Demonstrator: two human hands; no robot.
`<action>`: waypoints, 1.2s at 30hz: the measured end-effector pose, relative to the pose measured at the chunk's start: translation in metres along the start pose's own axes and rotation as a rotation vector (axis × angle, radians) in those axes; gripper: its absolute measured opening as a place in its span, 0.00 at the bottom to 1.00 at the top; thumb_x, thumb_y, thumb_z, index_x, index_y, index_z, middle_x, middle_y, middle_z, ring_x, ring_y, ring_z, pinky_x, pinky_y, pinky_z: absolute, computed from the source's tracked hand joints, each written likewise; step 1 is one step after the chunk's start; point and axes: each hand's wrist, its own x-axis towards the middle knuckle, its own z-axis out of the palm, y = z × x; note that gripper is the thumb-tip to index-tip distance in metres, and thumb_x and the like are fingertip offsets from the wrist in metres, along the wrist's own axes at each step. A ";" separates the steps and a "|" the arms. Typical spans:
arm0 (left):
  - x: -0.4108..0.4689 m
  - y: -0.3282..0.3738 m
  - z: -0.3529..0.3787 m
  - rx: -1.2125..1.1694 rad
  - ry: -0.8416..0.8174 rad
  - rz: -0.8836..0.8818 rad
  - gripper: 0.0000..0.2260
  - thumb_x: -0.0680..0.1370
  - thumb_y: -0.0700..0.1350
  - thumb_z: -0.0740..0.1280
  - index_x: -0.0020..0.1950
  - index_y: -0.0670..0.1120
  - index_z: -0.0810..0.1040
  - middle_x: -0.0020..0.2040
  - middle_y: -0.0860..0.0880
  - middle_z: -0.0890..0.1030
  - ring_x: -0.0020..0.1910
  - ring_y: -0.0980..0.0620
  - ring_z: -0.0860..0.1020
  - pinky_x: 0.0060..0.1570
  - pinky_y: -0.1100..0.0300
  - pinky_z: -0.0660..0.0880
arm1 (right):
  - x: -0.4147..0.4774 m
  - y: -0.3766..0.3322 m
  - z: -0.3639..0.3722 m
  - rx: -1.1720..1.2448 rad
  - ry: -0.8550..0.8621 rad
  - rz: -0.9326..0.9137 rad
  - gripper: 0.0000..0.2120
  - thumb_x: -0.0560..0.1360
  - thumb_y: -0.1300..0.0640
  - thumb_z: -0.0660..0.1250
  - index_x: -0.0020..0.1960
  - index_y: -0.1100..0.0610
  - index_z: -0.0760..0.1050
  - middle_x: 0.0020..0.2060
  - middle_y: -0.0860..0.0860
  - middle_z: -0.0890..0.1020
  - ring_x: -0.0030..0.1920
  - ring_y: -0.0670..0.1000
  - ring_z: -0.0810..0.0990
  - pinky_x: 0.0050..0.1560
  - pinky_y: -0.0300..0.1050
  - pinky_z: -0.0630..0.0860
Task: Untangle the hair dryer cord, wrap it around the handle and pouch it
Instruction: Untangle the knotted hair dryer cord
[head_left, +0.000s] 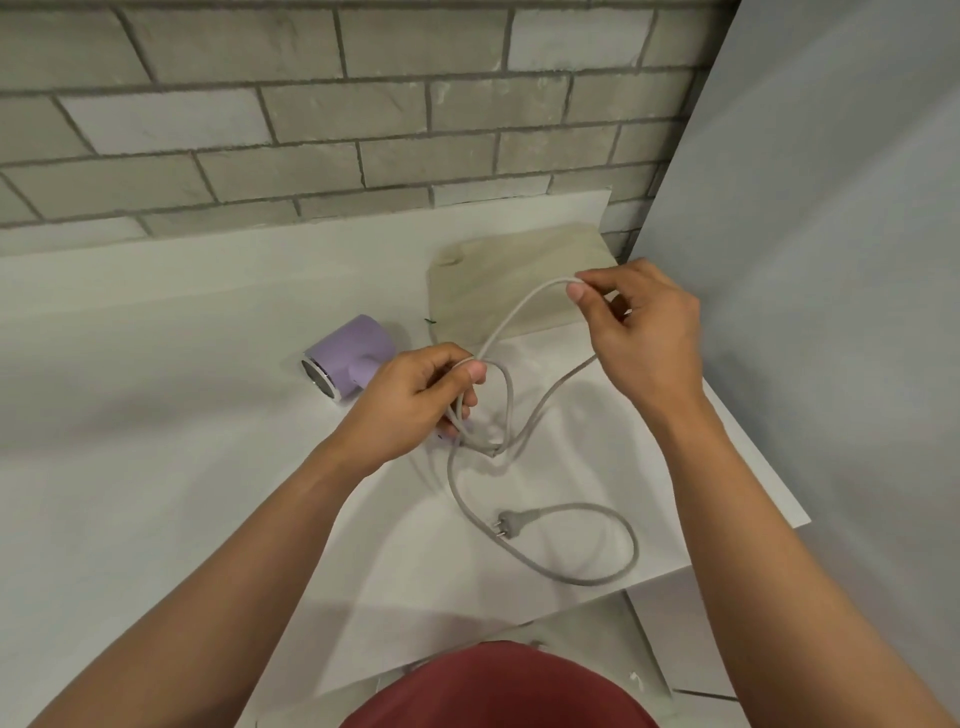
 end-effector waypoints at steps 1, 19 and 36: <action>0.001 0.000 0.000 0.003 0.019 -0.001 0.10 0.84 0.49 0.66 0.48 0.44 0.82 0.40 0.45 0.82 0.40 0.41 0.86 0.37 0.53 0.84 | -0.001 0.001 -0.001 -0.065 -0.045 -0.007 0.08 0.80 0.54 0.72 0.57 0.53 0.87 0.50 0.47 0.84 0.38 0.43 0.77 0.50 0.45 0.80; 0.010 -0.013 0.005 0.186 -0.086 0.148 0.12 0.79 0.60 0.68 0.50 0.53 0.81 0.44 0.53 0.84 0.41 0.47 0.85 0.41 0.45 0.83 | 0.000 -0.026 0.008 -0.023 -0.075 -0.319 0.08 0.81 0.55 0.74 0.56 0.57 0.88 0.45 0.51 0.86 0.37 0.48 0.80 0.42 0.49 0.81; 0.020 0.002 0.004 0.311 0.055 0.126 0.18 0.85 0.57 0.60 0.44 0.46 0.75 0.36 0.63 0.73 0.38 0.45 0.84 0.32 0.62 0.73 | -0.001 -0.021 -0.016 -0.284 -0.455 -0.341 0.31 0.77 0.65 0.69 0.78 0.52 0.71 0.74 0.52 0.74 0.66 0.59 0.77 0.59 0.57 0.80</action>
